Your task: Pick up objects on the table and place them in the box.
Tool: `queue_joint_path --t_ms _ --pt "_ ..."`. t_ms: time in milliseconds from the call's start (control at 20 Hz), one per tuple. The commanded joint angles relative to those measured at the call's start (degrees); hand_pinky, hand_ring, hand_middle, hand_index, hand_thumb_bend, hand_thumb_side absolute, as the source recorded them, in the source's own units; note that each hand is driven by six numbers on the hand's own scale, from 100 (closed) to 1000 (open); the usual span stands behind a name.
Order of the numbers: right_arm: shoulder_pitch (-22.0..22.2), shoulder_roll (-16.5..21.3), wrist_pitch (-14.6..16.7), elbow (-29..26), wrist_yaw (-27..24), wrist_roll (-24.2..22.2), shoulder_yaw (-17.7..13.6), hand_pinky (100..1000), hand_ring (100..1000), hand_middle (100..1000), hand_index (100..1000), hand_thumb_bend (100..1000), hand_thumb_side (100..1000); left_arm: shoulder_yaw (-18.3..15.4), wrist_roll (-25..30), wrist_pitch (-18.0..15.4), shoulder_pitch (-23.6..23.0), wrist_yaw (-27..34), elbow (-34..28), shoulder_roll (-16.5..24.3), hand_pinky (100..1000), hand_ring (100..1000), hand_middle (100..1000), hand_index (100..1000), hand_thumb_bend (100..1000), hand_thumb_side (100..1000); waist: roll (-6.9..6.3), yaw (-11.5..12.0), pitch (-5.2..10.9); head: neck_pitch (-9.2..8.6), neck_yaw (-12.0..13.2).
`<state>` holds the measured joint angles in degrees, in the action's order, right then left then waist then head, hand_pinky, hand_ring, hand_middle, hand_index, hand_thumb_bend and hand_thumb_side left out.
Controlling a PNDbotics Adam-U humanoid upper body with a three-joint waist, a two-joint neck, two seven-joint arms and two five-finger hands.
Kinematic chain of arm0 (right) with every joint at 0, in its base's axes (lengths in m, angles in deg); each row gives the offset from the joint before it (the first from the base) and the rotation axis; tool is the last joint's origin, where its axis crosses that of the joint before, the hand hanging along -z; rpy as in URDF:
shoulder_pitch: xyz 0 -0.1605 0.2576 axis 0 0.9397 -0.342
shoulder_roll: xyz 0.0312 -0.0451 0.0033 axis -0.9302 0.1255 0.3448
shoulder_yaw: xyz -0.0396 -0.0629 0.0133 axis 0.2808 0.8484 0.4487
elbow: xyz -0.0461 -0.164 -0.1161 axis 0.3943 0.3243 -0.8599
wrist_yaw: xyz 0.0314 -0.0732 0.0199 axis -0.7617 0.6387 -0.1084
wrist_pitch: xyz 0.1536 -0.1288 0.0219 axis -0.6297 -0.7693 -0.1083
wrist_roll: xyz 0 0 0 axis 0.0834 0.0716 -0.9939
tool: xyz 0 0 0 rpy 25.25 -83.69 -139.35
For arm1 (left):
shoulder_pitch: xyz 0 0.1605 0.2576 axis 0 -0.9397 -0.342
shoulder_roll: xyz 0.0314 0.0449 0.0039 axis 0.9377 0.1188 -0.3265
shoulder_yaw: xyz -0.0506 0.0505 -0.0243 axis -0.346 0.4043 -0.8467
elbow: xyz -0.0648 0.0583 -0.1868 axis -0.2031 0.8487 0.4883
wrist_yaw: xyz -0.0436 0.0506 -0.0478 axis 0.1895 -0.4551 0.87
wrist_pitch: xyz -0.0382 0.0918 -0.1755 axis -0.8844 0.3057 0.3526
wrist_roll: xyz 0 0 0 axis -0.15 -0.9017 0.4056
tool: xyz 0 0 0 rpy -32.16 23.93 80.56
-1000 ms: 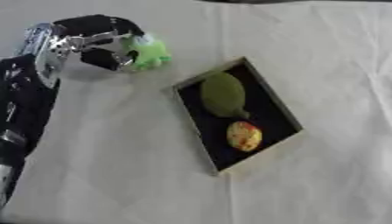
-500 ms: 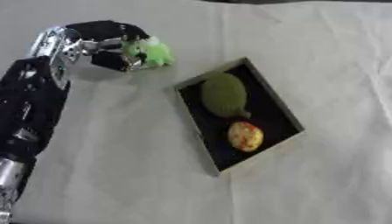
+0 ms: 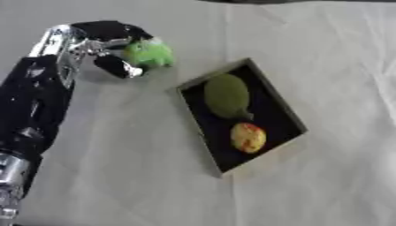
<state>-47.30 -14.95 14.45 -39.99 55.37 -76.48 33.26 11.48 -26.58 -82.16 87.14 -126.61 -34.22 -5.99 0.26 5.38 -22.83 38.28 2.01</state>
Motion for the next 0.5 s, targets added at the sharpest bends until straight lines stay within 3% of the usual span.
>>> queue_joint_path --t_ms 50,150,300,500 --pt "-0.76 1.04 -0.13 -0.82 -0.45 0.2 -0.82 902 892 616 749 100 470 -0.12 1.72 -0.04 0.2 -2.29 1.21 -0.02 952 929 866 975 409 282 0.17 -0.18 1.14 -0.23 0.27" --pt "-0.71 0.98 -0.18 -0.82 -0.5 0.25 -0.85 902 892 615 749 100 470 -0.32 1.59 0.65 0.21 -2.76 1.41 -0.18 930 917 854 963 411 313 0.19 -0.24 1.16 -0.29 0.31" --pt "-0.64 0.84 -0.28 -0.82 -0.62 0.35 -0.91 903 892 614 749 100 470 -0.58 0.55 2.42 0.23 -2.72 1.51 -0.47 871 878 810 935 323 306 0.21 -0.27 1.18 -0.28 0.34" --pt "-0.51 0.74 -0.38 -0.82 -0.7 0.34 -0.95 903 893 613 749 100 470 -0.69 -1.91 5.46 0.29 -0.94 1.2 -0.73 791 814 737 887 108 265 0.21 -0.33 1.19 -0.3 0.31"
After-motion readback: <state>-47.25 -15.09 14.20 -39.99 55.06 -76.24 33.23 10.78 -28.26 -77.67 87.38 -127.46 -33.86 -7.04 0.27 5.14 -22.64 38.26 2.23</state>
